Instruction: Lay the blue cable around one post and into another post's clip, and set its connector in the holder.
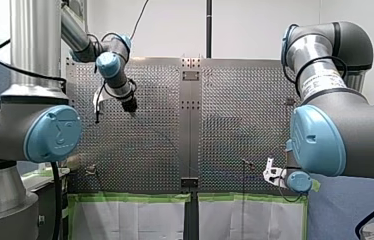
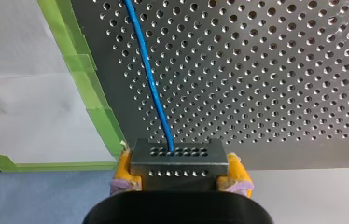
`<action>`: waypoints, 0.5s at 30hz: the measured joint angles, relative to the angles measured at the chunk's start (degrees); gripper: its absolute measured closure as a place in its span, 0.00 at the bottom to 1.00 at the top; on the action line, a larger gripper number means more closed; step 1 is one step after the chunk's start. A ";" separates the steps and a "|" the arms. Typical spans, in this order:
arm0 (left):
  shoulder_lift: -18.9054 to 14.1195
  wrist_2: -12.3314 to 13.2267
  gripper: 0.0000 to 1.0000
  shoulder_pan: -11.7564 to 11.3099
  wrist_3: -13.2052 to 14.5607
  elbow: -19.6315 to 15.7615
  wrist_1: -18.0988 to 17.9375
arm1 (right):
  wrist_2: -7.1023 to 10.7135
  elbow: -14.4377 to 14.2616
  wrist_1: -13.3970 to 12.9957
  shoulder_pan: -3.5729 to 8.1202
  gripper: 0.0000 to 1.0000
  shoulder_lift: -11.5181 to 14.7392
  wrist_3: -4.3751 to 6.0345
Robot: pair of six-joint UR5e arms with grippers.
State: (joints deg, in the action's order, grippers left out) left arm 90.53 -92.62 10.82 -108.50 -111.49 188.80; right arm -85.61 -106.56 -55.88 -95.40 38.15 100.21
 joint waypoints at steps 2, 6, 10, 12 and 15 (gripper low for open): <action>1.23 -0.02 0.00 1.24 -0.55 -0.62 -1.22 | 0.00 0.00 -0.06 0.01 1.00 0.00 -0.05; 3.46 -0.02 0.00 3.46 -1.92 -1.82 -3.45 | -0.05 0.03 -0.11 0.00 1.00 0.01 -0.24; 5.33 0.24 0.00 5.34 -2.53 -2.88 -5.33 | -0.07 0.03 -0.02 0.00 1.00 0.03 -0.96; 6.31 0.73 0.00 6.32 -2.48 -3.09 -6.30 | -0.01 0.04 0.06 0.00 1.00 0.06 -1.55; 7.78 1.19 0.00 7.79 -2.24 -3.19 -7.79 | 0.40 0.05 0.15 -0.01 1.00 0.12 -2.72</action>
State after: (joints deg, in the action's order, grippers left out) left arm 98.31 -91.43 18.60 -110.74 -114.68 181.01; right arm -85.22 -106.52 -55.72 -95.41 38.28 97.49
